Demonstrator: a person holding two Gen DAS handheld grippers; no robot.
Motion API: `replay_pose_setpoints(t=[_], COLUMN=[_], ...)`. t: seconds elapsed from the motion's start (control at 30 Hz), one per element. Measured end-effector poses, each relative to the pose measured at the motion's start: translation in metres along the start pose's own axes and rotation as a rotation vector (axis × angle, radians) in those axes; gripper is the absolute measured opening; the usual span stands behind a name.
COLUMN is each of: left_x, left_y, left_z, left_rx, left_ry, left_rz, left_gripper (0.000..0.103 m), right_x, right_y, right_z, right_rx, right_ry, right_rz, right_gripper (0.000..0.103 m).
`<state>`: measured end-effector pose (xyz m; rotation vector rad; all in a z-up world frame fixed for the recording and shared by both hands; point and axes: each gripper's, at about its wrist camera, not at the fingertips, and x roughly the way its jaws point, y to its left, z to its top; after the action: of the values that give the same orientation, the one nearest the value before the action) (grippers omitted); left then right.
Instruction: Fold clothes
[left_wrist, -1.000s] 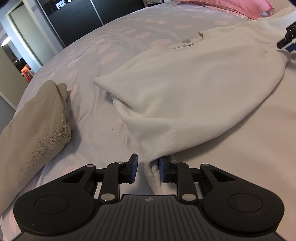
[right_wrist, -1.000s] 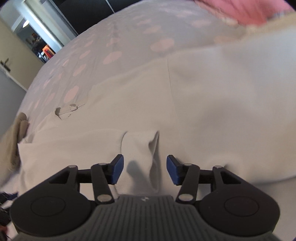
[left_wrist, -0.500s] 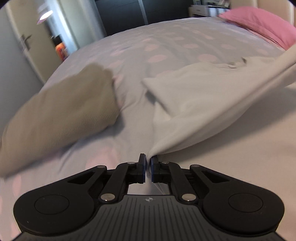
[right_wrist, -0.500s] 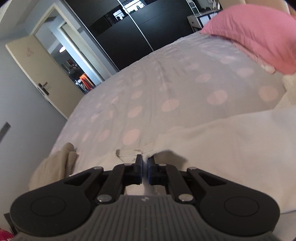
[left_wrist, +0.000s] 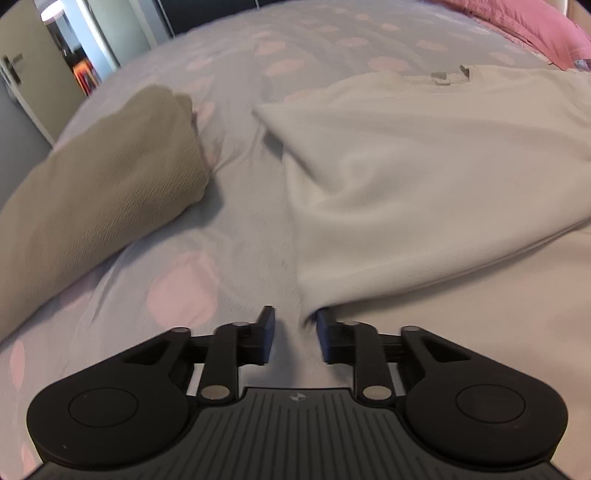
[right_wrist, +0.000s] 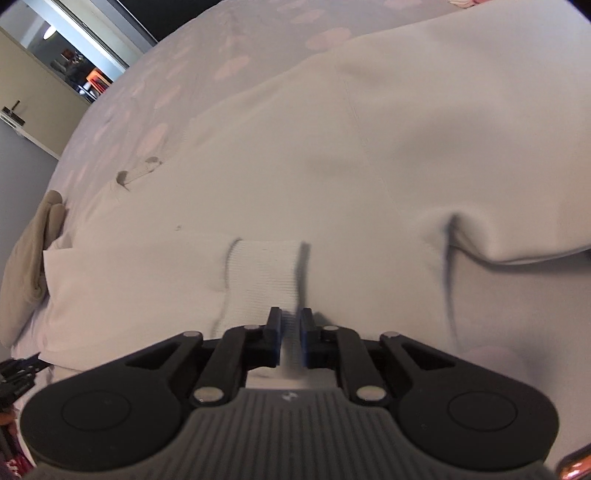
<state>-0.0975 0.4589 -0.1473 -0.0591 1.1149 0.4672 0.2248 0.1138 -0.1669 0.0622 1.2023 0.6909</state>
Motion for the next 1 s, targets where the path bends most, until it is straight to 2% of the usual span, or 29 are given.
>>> replay_pose_setpoints(t=[0.03, 0.1, 0.13, 0.23, 0.37, 0.4, 0.47, 0.53, 0.6, 0.7, 0.93, 1.0], left_x=[-0.005, -0.018, -0.023, -0.034, -0.033, -0.030, -0.020, -0.006, 0.011, 0.039, 0.095, 0.106], left_y=[0.005, 0.014, 0.020, 0.032, 0.039, 0.041, 0.045, 0.050, 0.057, 0.064, 0.068, 0.067], left_z=[0.000, 0.002, 0.006, 0.030, 0.078, 0.091, 0.114, 0.136, 0.152, 0.167, 0.184, 0.184], left_rx=[-0.003, -0.016, -0.029, -0.084, -0.170, -0.189, -0.236, -0.289, -0.343, -0.399, -0.455, -0.459], left_ry=[0.004, 0.002, -0.009, -0.035, -0.042, -0.046, -0.051, -0.056, -0.045, -0.017, 0.072, 0.109], left_rz=[-0.013, -0.044, -0.054, -0.069, -0.127, -0.133, -0.138, -0.140, -0.147, -0.139, -0.128, -0.136], left_gripper=[0.024, 0.026, 0.030, 0.041, 0.045, 0.046, 0.055, 0.058, 0.058, 0.058, 0.058, 0.053], right_x=[-0.005, -0.014, -0.018, -0.015, 0.000, 0.005, 0.014, 0.021, 0.027, 0.035, 0.054, 0.059], right_y=[-0.001, -0.002, -0.001, 0.010, 0.029, 0.033, 0.040, 0.044, 0.044, 0.042, 0.031, 0.030], right_z=[0.002, 0.008, 0.012, 0.026, 0.042, 0.045, 0.050, 0.051, 0.052, 0.052, 0.055, 0.056], right_rx=[-0.008, -0.023, -0.032, -0.087, -0.160, -0.173, -0.192, -0.216, -0.226, -0.226, -0.203, -0.192], right_ry=[-0.006, -0.027, -0.039, -0.043, -0.024, -0.014, 0.004, 0.015, 0.025, 0.042, 0.048, 0.047], right_rz=[-0.010, -0.015, -0.011, -0.007, -0.031, -0.036, -0.036, -0.035, -0.032, -0.018, 0.027, 0.052], right_gripper=[0.016, 0.029, 0.031, 0.032, 0.032, 0.033, 0.035, 0.039, 0.046, 0.048, 0.049, 0.044])
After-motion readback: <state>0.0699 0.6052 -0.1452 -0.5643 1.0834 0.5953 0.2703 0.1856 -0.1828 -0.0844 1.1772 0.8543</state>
